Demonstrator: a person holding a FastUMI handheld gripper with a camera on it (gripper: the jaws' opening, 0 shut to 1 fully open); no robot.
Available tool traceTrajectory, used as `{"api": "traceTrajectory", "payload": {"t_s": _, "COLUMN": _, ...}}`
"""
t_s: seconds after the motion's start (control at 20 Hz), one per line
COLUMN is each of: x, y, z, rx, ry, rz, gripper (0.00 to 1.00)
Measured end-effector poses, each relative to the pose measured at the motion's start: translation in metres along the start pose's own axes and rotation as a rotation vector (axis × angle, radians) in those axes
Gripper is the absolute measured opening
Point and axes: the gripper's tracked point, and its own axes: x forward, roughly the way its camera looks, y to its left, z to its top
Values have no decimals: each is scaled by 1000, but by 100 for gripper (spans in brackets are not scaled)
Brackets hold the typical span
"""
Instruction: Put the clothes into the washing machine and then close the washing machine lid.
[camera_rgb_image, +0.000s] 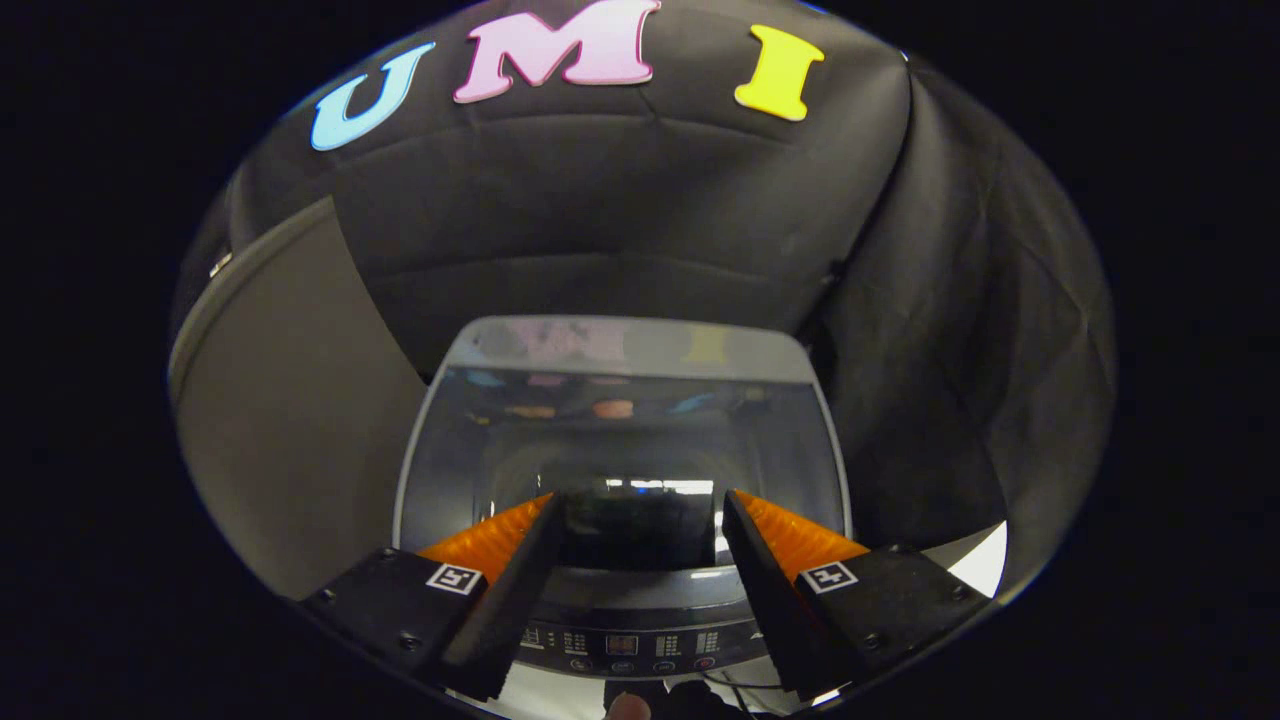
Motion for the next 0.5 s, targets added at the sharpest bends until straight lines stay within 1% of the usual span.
{"api": "traceTrajectory", "payload": {"t_s": 0.1, "x": -19, "y": 1, "z": 26, "rx": 4, "ry": -75, "rz": 11, "gripper": 99}}
{"api": "traceTrajectory", "payload": {"t_s": 0.2, "x": -42, "y": 6, "z": 62, "rx": 36, "ry": -198, "rz": 41, "gripper": 99}}
{"api": "traceTrajectory", "payload": {"t_s": 0.3, "x": -66, "y": 7, "z": 89, "rx": 66, "ry": -306, "rz": 57, "gripper": 99}}
{"api": "traceTrajectory", "payload": {"t_s": 0.5, "x": -134, "y": 3, "z": 138, "rx": 94, "ry": -497, "rz": 85, "gripper": 99}}
